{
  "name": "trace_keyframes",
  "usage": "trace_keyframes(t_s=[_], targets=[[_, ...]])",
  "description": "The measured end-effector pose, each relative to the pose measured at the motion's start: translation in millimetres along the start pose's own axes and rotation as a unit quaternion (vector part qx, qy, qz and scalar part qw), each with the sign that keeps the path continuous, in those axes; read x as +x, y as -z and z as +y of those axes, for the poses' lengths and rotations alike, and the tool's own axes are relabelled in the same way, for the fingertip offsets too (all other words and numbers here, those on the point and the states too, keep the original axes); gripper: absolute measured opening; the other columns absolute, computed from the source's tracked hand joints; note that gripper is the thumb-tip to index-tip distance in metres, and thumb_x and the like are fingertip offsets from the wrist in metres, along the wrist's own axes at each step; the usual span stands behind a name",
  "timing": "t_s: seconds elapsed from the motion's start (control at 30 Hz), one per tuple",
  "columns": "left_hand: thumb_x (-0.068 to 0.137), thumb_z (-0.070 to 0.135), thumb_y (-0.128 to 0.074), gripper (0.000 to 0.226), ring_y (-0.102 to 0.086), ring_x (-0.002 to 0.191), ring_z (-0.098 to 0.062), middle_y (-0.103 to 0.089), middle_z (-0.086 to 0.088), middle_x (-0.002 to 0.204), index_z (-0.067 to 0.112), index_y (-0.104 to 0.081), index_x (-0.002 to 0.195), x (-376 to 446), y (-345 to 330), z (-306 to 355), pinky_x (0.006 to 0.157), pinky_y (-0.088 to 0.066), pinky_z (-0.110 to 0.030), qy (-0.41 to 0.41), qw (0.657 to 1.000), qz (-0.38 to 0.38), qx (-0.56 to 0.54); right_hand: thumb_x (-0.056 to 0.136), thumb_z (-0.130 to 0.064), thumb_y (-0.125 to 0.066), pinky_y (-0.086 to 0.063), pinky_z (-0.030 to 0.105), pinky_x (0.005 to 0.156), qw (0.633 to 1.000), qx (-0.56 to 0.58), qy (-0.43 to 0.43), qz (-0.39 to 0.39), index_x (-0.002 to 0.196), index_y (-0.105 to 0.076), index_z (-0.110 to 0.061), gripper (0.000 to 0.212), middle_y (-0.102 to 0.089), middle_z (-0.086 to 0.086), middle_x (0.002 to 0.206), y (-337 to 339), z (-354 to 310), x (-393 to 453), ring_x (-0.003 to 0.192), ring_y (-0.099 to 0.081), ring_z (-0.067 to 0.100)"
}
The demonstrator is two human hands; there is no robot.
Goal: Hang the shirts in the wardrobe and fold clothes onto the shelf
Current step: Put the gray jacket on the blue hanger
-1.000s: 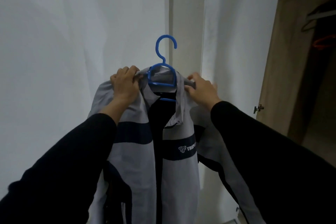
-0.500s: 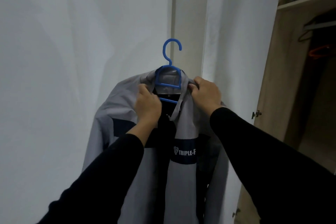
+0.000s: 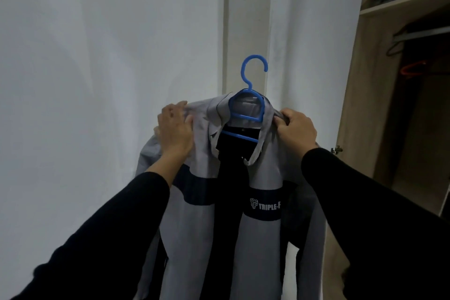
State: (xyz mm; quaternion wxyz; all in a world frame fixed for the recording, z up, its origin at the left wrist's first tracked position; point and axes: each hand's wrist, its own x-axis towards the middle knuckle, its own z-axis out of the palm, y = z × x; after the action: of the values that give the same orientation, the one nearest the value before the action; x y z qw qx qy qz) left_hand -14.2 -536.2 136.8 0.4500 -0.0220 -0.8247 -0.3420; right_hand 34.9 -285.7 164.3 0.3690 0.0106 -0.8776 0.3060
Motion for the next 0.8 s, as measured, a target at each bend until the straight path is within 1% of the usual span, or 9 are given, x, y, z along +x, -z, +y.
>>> trace_keyframes(t_s=[0.07, 0.13, 0.2, 0.3, 0.4, 0.47, 0.6, 0.7, 0.8], targets=[[0.091, 0.03, -0.052, 0.039, -0.037, 0.124, -0.025, -0.039, -0.004, 0.136, 0.025, -0.046, 0.129, 6.0, 2.2, -9.9, 0.099, -0.031, -0.047, -0.031, 0.997, -0.012, 0.063, 0.097, -0.03, -0.049, -0.033, 0.023, 0.061, 1.0, 0.018, 0.008, -0.006, 0.093, -0.063, -0.016, 0.02, -0.058, -0.001, 0.082, 3.3, -3.3, -0.2, 0.076, -0.05, 0.017], [0.087, 0.027, -0.06, 0.042, -0.041, 0.121, -0.028, -0.041, -0.005, 0.133, 0.02, -0.048, 0.126, 7.3, 2.5, -17.2, 0.097, -0.034, -0.048, -0.052, 0.997, -0.004, 0.062, 0.096, -0.031, -0.05, -0.034, 0.023, 0.062, 1.0, 0.025, 0.009, 0.001, 0.09, -0.063, -0.017, 0.02, -0.059, -0.001, 0.08, 4.8, -6.0, -0.8, 0.075, -0.052, 0.017], [0.084, 0.024, -0.065, 0.043, -0.046, 0.114, -0.031, -0.044, -0.011, 0.129, 0.011, -0.05, 0.122, 4.3, -0.3, -25.9, 0.09, -0.04, -0.049, -0.044, 0.997, 0.01, 0.058, 0.096, -0.031, -0.05, -0.034, 0.024, 0.066, 1.0, 0.028, 0.002, 0.006, 0.088, -0.063, -0.017, 0.02, -0.059, -0.001, 0.079, 5.2, -6.3, -1.7, 0.074, -0.052, 0.017], [0.086, 0.017, -0.063, 0.033, -0.052, 0.103, -0.036, -0.053, -0.018, 0.117, 0.003, -0.052, 0.114, 0.4, -0.9, -37.8, 0.087, -0.042, -0.049, 0.002, 0.999, 0.02, 0.05, 0.096, -0.031, -0.05, -0.036, 0.028, 0.07, 0.999, 0.034, -0.003, 0.0, 0.092, -0.064, -0.016, 0.021, -0.06, 0.0, 0.083, 7.1, -4.8, -3.2, 0.077, -0.053, 0.018], [0.089, 0.008, -0.056, 0.024, -0.056, 0.095, -0.039, -0.058, -0.024, 0.104, 0.0, -0.054, 0.111, 3.9, 1.7, -46.1, 0.084, -0.045, -0.049, 0.005, 1.0, 0.019, 0.006, 0.097, -0.031, -0.051, -0.038, 0.029, 0.072, 0.999, 0.043, -0.001, -0.004, 0.092, -0.062, -0.018, 0.018, -0.06, 0.0, 0.085, 9.7, -2.8, -4.8, 0.08, -0.054, 0.018], [0.088, 0.018, -0.061, 0.033, -0.052, 0.102, -0.04, -0.053, -0.023, 0.113, 0.002, -0.055, 0.117, 6.0, 3.1, -44.7, 0.085, -0.044, -0.048, -0.011, 1.0, 0.027, 0.009, 0.096, -0.03, -0.051, -0.038, 0.029, 0.072, 0.999, 0.046, -0.001, -0.007, 0.09, -0.061, -0.019, 0.016, -0.06, 0.0, 0.085, 10.8, -1.0, -6.2, 0.08, -0.054, 0.018], [0.081, 0.043, -0.067, 0.05, -0.04, 0.121, -0.028, -0.044, -0.008, 0.131, 0.02, -0.054, 0.124, 6.0, 0.4, -29.1, 0.098, -0.032, -0.053, -0.111, 0.992, 0.001, 0.054, 0.096, -0.03, -0.052, -0.041, 0.029, 0.072, 0.998, 0.052, 0.003, -0.022, 0.089, -0.062, -0.019, 0.017, -0.061, 0.001, 0.084, 8.8, -2.0, -8.3, 0.08, -0.055, 0.019], [0.081, 0.043, -0.066, 0.048, -0.039, 0.124, -0.026, -0.043, -0.003, 0.134, 0.025, -0.052, 0.124, 7.3, -2.0, -18.2, 0.102, -0.027, -0.052, -0.126, 0.991, -0.008, 0.045, 0.095, -0.029, -0.054, -0.037, 0.022, 0.062, 0.997, 0.066, 0.014, -0.032, 0.07, -0.054, -0.026, 0.025, -0.054, -0.006, 0.069, 5.8, -7.3, -10.7, 0.068, -0.049, 0.012], [0.082, 0.033, -0.066, 0.038, -0.042, 0.12, -0.027, -0.046, -0.005, 0.127, 0.024, -0.056, 0.118, 10.2, -2.1, -16.0, 0.105, -0.025, -0.055, -0.127, 0.991, 0.014, 0.04, 0.094, -0.031, -0.056, -0.033, 0.021, 0.055, 0.996, 0.08, 0.021, -0.024, 0.061, -0.048, -0.029, 0.034, -0.049, -0.008, 0.061, 4.9, -10.3, -12.5, 0.059, -0.044, 0.007]])
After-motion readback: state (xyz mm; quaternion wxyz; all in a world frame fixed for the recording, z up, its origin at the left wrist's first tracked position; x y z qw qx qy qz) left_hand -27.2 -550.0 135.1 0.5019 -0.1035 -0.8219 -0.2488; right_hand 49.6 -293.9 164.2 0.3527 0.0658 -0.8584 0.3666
